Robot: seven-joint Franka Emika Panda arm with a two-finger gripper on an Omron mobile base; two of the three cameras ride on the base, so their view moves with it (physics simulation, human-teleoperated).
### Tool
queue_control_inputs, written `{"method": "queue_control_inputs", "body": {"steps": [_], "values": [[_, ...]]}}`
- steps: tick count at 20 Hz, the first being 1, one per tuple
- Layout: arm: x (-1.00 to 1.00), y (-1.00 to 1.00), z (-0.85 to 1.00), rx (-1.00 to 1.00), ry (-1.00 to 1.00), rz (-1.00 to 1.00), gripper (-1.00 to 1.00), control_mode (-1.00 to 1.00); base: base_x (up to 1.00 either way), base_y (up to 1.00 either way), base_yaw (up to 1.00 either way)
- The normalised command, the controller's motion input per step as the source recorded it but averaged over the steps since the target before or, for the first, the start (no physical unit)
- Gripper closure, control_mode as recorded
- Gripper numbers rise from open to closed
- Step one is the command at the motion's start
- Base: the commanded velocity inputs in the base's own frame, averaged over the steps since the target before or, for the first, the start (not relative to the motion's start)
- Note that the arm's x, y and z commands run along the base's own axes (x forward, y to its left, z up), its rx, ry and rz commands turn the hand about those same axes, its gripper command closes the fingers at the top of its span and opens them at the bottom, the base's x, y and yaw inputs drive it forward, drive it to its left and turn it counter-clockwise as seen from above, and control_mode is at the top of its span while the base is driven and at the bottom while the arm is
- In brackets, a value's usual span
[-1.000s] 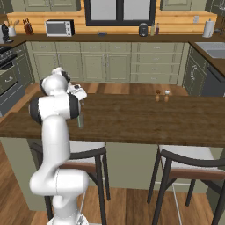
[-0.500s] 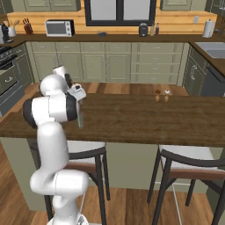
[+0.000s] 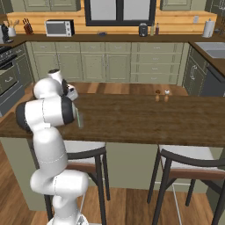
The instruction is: Take a straw from the drawer in front and place it inside the glass cup on the dining counter.
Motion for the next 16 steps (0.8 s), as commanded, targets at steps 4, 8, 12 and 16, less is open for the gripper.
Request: {"method": "queue_control_inputs", "body": {"steps": [4, 8, 12, 16], "values": [[-0.04, 0.72, 0.13, 0.10, 0.00, 0.22, -1.00, -1.00, 0.00, 0.00, 0.00], [-0.51, 0.54, 0.19, 0.04, 0.00, 0.19, -1.00, -1.00, 0.00, 0.00, 0.00], [-0.97, 0.06, 0.22, 0.00, 0.00, 0.10, -1.00, -1.00, 0.00, 0.00, 0.00], [-1.00, 0.00, 0.26, 0.00, 0.01, 0.02, -1.00, -1.00, 0.00, 0.00, 0.00]]}}
